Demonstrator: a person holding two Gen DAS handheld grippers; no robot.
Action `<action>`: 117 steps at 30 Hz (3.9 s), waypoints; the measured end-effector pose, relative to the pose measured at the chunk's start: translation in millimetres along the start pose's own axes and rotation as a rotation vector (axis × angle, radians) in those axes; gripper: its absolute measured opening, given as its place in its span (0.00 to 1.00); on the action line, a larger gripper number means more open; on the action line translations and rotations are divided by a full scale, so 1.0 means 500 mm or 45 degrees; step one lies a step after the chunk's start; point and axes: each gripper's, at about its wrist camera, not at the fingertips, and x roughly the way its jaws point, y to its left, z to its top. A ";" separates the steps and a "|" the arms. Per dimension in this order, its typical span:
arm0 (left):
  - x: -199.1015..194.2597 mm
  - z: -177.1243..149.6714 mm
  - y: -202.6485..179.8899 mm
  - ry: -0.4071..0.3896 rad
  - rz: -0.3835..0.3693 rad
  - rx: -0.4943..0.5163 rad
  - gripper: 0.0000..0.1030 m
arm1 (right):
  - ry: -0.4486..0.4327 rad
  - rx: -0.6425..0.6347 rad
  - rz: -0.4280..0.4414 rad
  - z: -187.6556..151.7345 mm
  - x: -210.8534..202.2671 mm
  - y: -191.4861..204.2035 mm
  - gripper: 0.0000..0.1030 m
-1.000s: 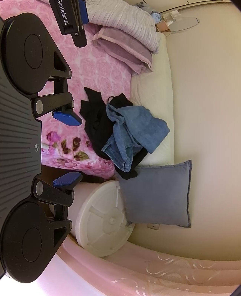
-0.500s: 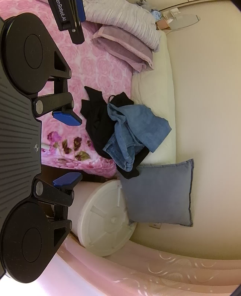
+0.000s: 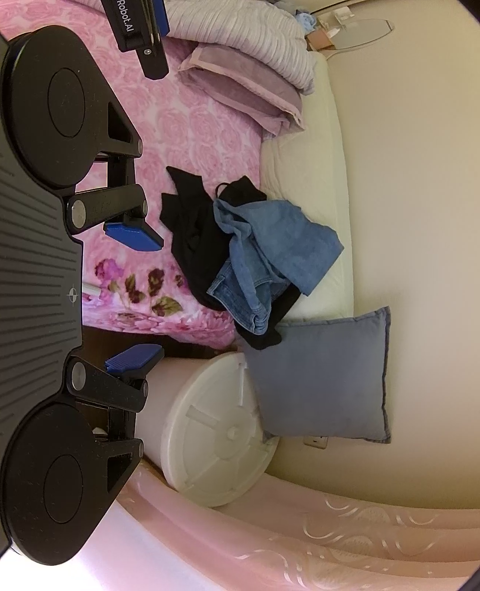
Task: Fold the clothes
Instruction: 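Move both tools toward the blue jeans piled on the black clothes, then grasp the blue jeans with both grippers and lift them off the pile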
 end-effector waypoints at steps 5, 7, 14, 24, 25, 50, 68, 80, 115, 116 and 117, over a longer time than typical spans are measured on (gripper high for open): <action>0.008 0.011 0.006 0.011 -0.003 -0.005 0.53 | 0.012 0.002 -0.004 0.007 0.009 0.002 0.58; 0.009 0.012 0.009 0.012 -0.004 -0.009 0.54 | 0.016 0.000 -0.005 0.011 0.013 0.005 0.58; 0.025 0.022 0.023 0.026 0.002 -0.020 0.55 | 0.025 -0.013 0.001 0.019 0.029 0.017 0.58; 0.057 0.041 0.038 0.048 -0.004 -0.036 0.56 | 0.049 -0.025 -0.007 0.045 0.066 0.029 0.58; 0.062 0.044 0.039 0.050 -0.007 -0.038 0.56 | 0.052 -0.030 -0.008 0.048 0.069 0.029 0.58; 0.254 0.116 0.029 0.171 -0.033 -0.083 0.59 | 0.218 0.124 0.098 0.146 0.270 -0.078 0.58; 0.618 0.246 -0.087 0.282 -0.033 0.102 0.59 | 0.417 0.298 0.058 0.294 0.603 -0.221 0.58; 0.854 0.311 -0.121 0.384 -0.033 0.250 0.59 | 0.521 0.400 0.039 0.338 0.791 -0.274 0.58; 0.861 0.386 0.046 0.009 -0.117 -0.115 0.13 | 0.108 0.349 0.460 0.477 0.839 -0.130 0.09; 0.828 0.390 0.060 -0.033 -0.113 -0.140 0.12 | 0.081 0.319 0.492 0.484 0.818 -0.113 0.09; 0.794 0.395 0.075 -0.074 -0.110 -0.166 0.11 | 0.055 0.290 0.524 0.491 0.796 -0.096 0.09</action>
